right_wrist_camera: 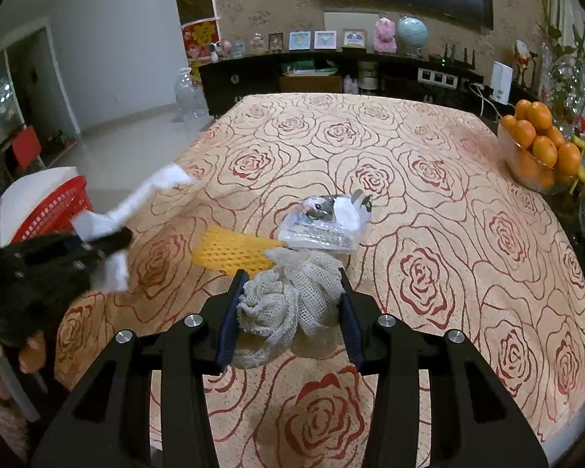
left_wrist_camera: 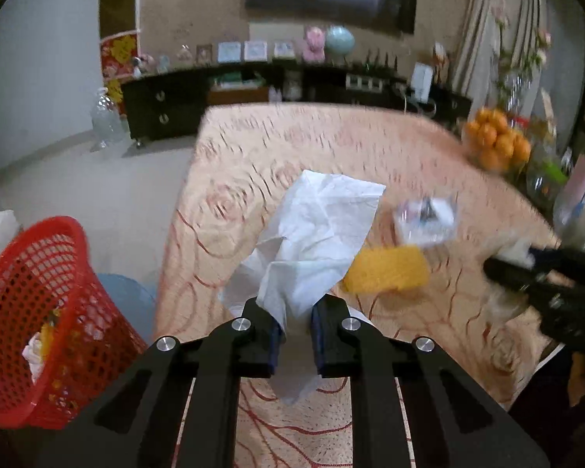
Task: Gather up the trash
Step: 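Lift tissue and mesh cloth and carry both over the red wastebasket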
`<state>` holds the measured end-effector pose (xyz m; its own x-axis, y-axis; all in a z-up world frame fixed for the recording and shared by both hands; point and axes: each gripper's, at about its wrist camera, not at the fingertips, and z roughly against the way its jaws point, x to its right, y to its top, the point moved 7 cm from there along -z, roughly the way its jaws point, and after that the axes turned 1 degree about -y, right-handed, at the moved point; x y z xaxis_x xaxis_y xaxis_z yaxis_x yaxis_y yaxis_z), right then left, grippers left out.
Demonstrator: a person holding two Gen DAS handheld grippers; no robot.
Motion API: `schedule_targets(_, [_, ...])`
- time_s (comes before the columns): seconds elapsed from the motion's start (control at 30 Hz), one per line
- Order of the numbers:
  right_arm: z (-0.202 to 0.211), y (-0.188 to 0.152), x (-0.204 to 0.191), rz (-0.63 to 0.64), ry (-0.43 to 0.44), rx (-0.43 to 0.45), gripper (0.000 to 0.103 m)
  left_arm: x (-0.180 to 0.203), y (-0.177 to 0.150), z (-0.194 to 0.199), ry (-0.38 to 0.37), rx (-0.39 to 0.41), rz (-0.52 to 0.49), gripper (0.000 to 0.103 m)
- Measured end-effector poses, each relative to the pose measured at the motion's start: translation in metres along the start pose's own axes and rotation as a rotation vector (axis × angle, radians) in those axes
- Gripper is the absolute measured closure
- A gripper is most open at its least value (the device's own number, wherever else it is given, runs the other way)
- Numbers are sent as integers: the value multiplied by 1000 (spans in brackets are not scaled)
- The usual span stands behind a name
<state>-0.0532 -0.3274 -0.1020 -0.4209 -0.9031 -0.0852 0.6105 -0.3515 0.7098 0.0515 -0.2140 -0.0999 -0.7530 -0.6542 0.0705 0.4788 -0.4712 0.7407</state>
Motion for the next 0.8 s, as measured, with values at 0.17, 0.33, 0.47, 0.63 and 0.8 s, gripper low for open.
schedule_targets(0.17, [1, 13, -6, -3, 20, 14, 60, -18, 17, 24, 12, 59, 52, 91])
schedule_targets(0.33, [4, 39, -14, -6, 59, 37, 60, -39, 41, 52, 94, 132, 48, 91])
schedule_targets(0.47, [7, 66, -26, 25, 76, 69, 60, -65, 60, 71, 172, 188, 46, 91])
schedule_targets(0.63, [6, 102, -45, 63, 90, 117, 60, -116, 67, 87, 285, 225, 112, 91])
schedule_targets(0.8, [-13, 119, -74, 96, 110, 118, 60, -161, 45, 92, 363, 205, 214, 91])
